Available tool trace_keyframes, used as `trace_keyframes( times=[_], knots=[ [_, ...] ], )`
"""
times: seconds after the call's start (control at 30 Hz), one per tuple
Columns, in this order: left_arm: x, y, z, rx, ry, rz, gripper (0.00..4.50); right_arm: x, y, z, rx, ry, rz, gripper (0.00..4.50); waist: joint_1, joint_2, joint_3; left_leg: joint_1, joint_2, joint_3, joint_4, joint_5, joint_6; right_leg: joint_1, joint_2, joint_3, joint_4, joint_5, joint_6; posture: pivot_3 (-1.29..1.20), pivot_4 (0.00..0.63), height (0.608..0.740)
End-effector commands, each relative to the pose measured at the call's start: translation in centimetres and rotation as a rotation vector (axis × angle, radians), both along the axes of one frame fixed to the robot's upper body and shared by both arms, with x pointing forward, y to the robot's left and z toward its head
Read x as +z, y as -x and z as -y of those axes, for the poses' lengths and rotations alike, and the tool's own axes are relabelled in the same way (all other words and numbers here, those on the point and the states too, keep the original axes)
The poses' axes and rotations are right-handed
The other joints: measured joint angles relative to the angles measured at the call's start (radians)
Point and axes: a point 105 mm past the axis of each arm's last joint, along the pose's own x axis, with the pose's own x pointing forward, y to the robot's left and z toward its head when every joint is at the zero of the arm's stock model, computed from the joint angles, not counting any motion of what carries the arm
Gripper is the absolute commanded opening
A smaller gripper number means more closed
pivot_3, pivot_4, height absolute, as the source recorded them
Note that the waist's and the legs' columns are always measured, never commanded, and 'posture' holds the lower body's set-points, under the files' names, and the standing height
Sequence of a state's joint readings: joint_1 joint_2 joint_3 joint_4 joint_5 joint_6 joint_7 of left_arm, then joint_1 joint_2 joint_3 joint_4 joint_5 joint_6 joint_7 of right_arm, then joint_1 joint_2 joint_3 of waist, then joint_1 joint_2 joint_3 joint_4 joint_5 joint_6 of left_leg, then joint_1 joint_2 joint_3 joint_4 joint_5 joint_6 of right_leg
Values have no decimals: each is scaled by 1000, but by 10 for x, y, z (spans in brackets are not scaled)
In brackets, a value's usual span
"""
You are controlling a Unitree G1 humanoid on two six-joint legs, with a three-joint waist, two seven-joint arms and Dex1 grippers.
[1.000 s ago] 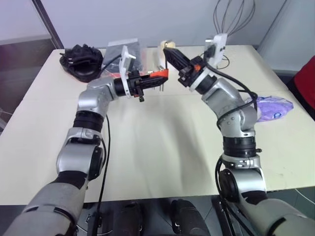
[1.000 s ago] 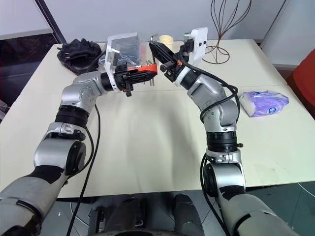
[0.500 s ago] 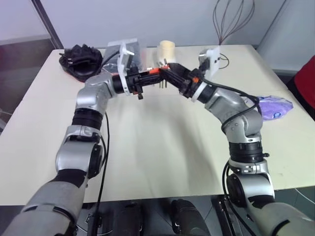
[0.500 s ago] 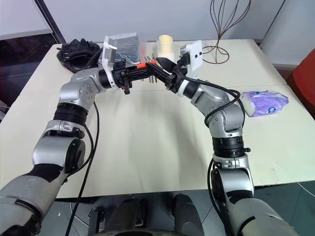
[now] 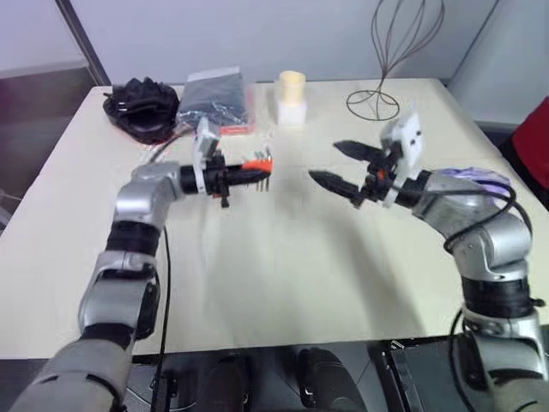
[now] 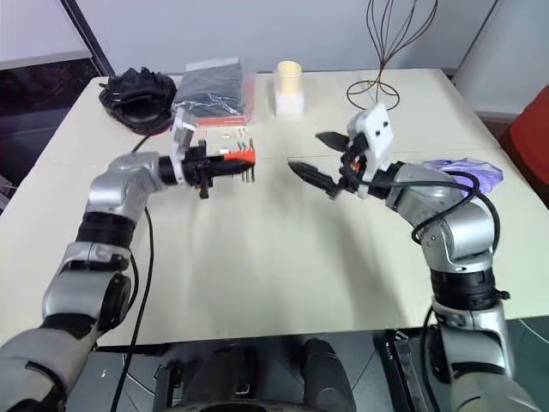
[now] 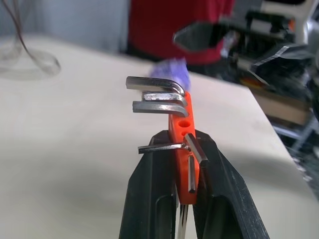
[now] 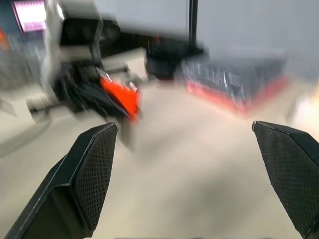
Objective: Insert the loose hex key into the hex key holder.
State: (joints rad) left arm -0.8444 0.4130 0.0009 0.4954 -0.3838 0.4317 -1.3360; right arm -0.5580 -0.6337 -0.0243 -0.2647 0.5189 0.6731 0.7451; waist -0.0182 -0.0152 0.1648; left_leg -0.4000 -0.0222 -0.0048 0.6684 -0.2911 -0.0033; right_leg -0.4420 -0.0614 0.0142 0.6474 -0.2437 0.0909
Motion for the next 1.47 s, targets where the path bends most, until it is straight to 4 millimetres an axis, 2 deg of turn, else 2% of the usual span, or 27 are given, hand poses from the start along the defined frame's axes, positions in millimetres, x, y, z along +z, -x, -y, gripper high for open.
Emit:
trace_keyframes(
  times=[0.03,0.13,0.27,0.4,0.47,0.5,0.6,0.73,0.8,0.97,1.0,1.07,1.13,1.27,1.37,1.47],
  knots=[
    [-5,14,-1,-8,-8,-32,0,1,14,-9,73,98,72,4469,0,0,0,0,0,0,0,0,0,0,0,0,0,0,0,0,150,740],
    [-19,18,-6,33,27,-167,0,-3,17,-12,90,119,76,4469,4,0,0,1,0,0,1,0,0,0,0,0,0,0,0,0,150,740],
    [-45,13,-16,143,119,-485,0,-9,20,-19,116,139,80,4469,8,0,0,1,0,-1,4,0,0,2,0,0,0,0,0,0,150,740],
    [-68,13,-22,196,95,-588,0,-9,20,-21,123,135,82,4469,7,0,0,1,0,-1,9,-2,3,4,0,-1,0,0,0,0,150,740],
    [-73,13,-21,198,70,-586,910,-9,19,-21,121,136,83,4500,9,0,0,0,0,-1,9,-2,3,4,0,-1,0,0,0,0,150,740],
    [-78,12,-20,199,39,-588,1211,-9,18,-21,119,136,85,4500,9,0,0,0,0,-1,10,-2,3,4,0,-1,0,0,0,0,150,740],
    [-91,8,-21,218,-44,-582,2664,-10,17,-20,111,135,90,4500,10,0,0,0,0,-2,10,-2,2,5,-1,-1,0,0,0,0,150,740],
    [-94,0,-27,263,-87,-547,4360,-11,17,-18,106,136,87,4500,12,0,0,3,0,-2,11,-2,2,8,-1,-1,0,0,0,0,150,740],
    [-96,-5,-32,301,-118,-519,4445,-12,18,-17,104,138,84,4500,9,0,0,8,0,-2,10,-2,3,12,-1,-1,0,0,0,0,150,740],
    [-107,-12,-72,422,-314,-410,4445,-17,22,-11,97,163,68,4500,0,0,0,10,2,-2,10,-2,3,14,-1,0,0,0,0,0,150,740],
    [-107,-10,-88,432,-408,-330,4445,-18,24,-9,101,170,58,4500,-3,0,0,10,2,-1,10,-2,3,14,-1,0,0,0,0,0,150,740],
    [-103,-5,-110,436,-544,-213,4445,-20,27,-6,110,183,37,4500,-12,0,0,11,3,-1,9,-2,3,13,-1,1,0,0,0,0,150,740],
    [-93,-4,-119,434,-589,-124,4445,-22,30,-3,122,199,16,4500,-21,0,0,12,3,-1,7,-2,3,13,-1,1,0,-1,-1,0,150,740],
    [-72,-3,-121,438,-553,-32,4445,-28,39,3,155,239,-42,4500,-9,0,0,11,3,-1,6,-2,3,13,-2,1,-1,-1,-1,0,150,740],
    [-43,0,-114,437,-457,60,4445,-24,49,10,158,214,-99,4500,9,-1,0,8,3,-1,7,-2,3,11,-3,1,-2,-1,-1,0,150,740],
    [-24,7,-105,431,-376,119,4445,-21,56,15,140,183,-134,4500,14,-1,0,6,2,-2,8,-2,3,11,-5,1,-3,-1,-1,0,150,740]
  ],
)
